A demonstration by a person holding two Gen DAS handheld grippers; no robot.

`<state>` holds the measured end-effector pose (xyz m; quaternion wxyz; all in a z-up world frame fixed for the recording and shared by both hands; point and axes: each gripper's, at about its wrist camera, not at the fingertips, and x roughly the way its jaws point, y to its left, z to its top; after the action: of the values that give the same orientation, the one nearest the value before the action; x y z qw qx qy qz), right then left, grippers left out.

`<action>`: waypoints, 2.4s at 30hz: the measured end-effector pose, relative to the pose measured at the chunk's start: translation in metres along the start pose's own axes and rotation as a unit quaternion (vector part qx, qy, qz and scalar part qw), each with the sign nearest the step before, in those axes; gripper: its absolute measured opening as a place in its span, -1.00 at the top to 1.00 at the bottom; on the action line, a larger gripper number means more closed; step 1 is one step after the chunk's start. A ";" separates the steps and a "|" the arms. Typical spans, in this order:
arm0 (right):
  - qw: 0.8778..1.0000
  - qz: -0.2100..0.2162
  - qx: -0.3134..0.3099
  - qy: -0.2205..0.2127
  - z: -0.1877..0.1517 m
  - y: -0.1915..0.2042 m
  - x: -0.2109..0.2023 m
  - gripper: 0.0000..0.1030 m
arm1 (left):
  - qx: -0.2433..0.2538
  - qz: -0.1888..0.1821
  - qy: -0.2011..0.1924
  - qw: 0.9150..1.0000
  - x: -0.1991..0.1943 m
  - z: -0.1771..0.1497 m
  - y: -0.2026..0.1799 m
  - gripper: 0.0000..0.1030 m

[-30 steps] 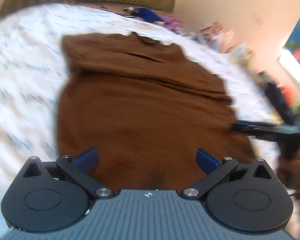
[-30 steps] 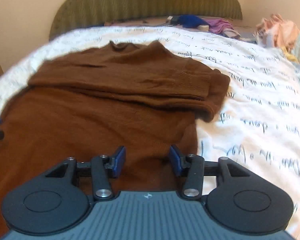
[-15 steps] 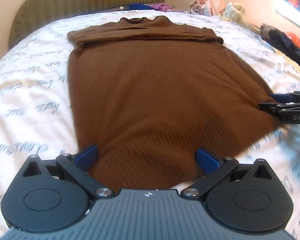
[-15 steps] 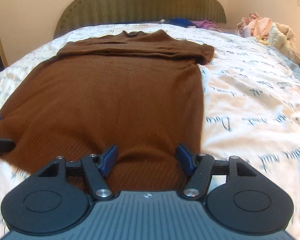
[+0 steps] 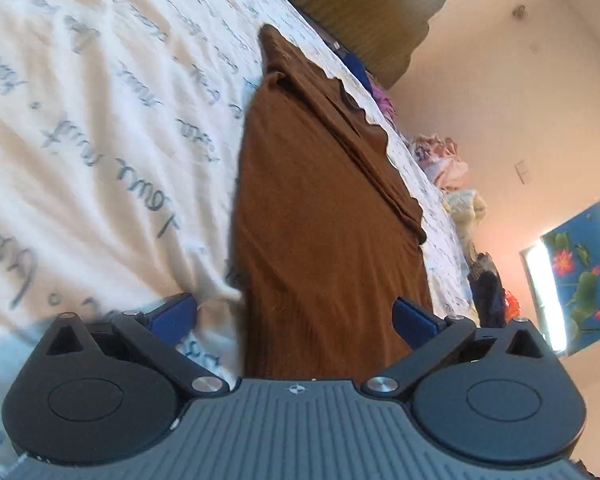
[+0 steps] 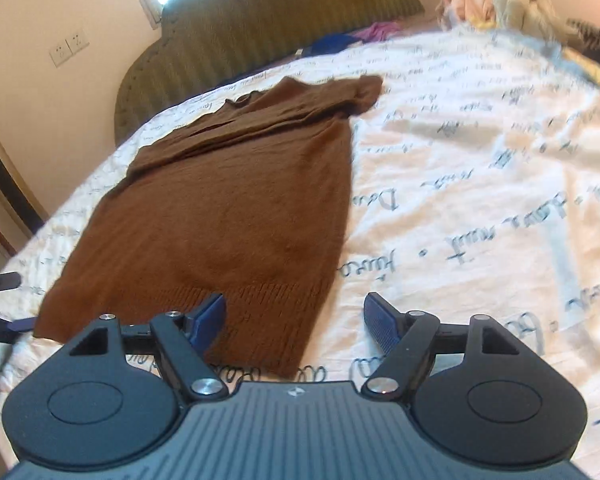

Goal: Fold small clothes
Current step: 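Grasp the sweater hem with both tools and lift it, then carry the hem over the sweater toward the collar with both tools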

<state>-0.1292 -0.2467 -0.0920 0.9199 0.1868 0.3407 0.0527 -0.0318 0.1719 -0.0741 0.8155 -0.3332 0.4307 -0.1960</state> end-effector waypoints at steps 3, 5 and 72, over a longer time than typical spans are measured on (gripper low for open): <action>0.999 0.032 0.009 0.000 -0.003 0.009 0.011 -0.45 | -0.034 -0.019 0.028 0.999 0.013 0.008 -0.003 -0.99; 1.000 0.024 -0.006 0.002 0.000 0.018 0.017 -0.31 | -0.059 -0.033 0.047 0.997 0.020 0.007 -0.002 -0.99; 0.981 0.140 0.080 -0.104 0.168 -0.030 0.059 0.91 | -0.078 -0.108 -0.143 0.981 0.036 0.126 -0.015 0.92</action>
<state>0.0232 -0.3128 -0.0218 0.9159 0.3104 0.2164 0.1338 0.0926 0.1864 -0.0328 0.8144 -0.4644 0.2855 -0.1989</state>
